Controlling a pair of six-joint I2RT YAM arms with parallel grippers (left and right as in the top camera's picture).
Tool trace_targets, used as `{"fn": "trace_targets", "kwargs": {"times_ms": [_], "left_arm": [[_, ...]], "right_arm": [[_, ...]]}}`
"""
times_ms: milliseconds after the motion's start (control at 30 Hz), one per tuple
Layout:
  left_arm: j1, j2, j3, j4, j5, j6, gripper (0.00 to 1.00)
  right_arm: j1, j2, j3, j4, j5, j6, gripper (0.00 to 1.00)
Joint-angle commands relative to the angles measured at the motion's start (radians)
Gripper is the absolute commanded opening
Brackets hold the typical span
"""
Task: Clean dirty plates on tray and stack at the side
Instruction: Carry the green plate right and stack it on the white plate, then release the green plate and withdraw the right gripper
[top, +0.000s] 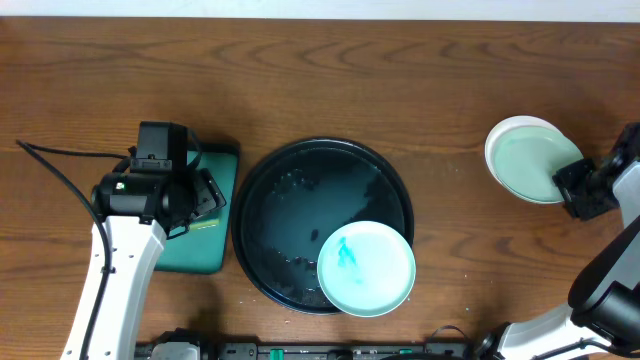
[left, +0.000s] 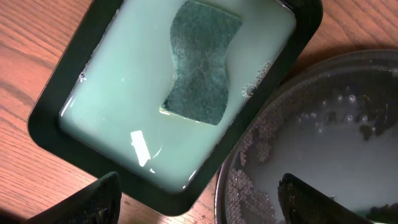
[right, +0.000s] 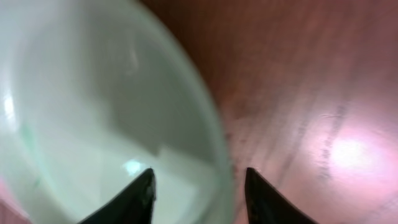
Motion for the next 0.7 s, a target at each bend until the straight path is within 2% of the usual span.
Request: {"fn": "trace_targets", "kwargs": {"times_ms": [0, 100, 267, 433, 533, 667], "left_arm": [[-0.003, -0.003, -0.006, -0.005, -0.005, 0.017, 0.81], [-0.003, -0.003, -0.006, -0.005, -0.005, 0.017, 0.81], [-0.003, -0.003, -0.006, -0.006, -0.005, 0.017, 0.81], [-0.003, -0.003, -0.006, -0.006, -0.005, 0.017, 0.81], [-0.003, -0.003, -0.006, -0.006, -0.005, 0.017, 0.81], [-0.003, -0.003, -0.006, -0.005, -0.005, 0.017, 0.81]], "right_arm": [[-0.002, 0.008, 0.002, 0.003, -0.069, -0.047, 0.46], [0.003, 0.008, 0.002, 0.016, -0.11, -0.083, 0.47], [0.024, 0.008, 0.006, 0.046, -0.16, -0.124, 0.29], [0.037, 0.008, 0.006, 0.043, -0.161, -0.141, 0.25], [0.049, -0.01, 0.006, 0.034, -0.165, -0.141, 0.14], [0.088, -0.089, 0.007, 0.034, -0.206, -0.182, 0.17]]}}
